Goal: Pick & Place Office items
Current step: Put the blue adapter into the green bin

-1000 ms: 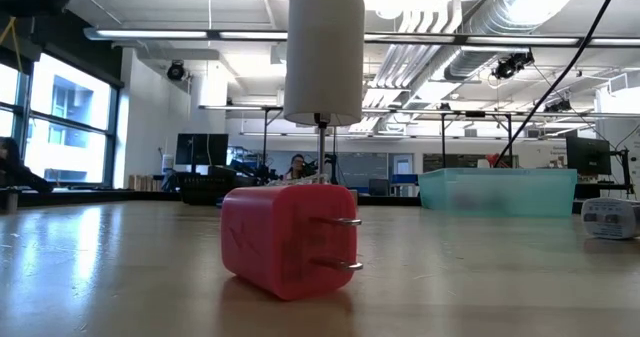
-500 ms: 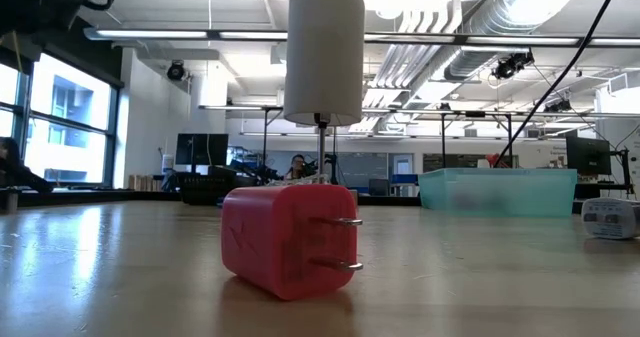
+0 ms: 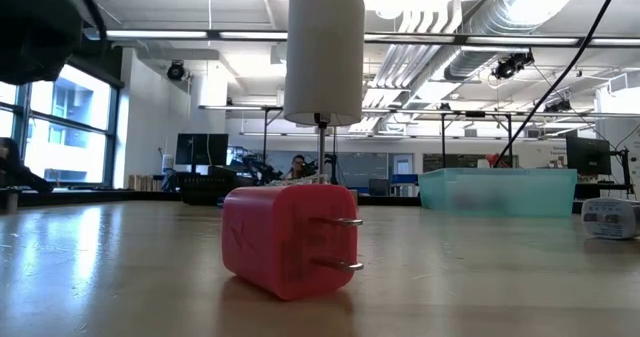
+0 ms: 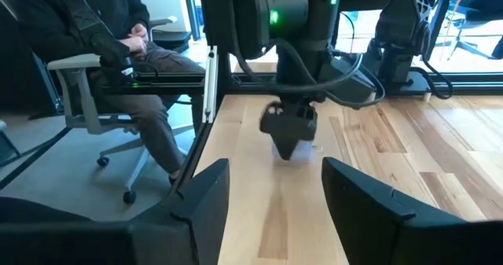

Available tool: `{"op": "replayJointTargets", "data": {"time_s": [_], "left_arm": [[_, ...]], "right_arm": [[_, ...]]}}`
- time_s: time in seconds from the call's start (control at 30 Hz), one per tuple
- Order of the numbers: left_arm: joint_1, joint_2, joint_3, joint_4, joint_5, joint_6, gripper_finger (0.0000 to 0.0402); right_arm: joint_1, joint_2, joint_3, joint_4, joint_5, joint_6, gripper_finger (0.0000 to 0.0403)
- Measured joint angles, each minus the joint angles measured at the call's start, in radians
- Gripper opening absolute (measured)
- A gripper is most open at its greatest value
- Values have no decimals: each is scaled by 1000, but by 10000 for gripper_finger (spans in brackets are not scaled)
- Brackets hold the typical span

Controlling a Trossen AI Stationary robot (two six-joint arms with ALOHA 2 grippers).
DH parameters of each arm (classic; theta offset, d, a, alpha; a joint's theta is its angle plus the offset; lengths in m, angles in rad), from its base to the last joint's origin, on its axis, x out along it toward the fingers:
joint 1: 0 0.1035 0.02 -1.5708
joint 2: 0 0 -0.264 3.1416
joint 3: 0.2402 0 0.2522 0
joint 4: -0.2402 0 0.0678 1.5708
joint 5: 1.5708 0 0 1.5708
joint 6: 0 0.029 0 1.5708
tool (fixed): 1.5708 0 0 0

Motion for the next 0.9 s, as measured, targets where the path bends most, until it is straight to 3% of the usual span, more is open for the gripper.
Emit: {"op": "replayJointTargets", "data": {"time_s": [0.9], "left_arm": [[3,21,-35,3,-18,50,275]], "right_arm": [[0,0,0,13,-20,0,192]]}}
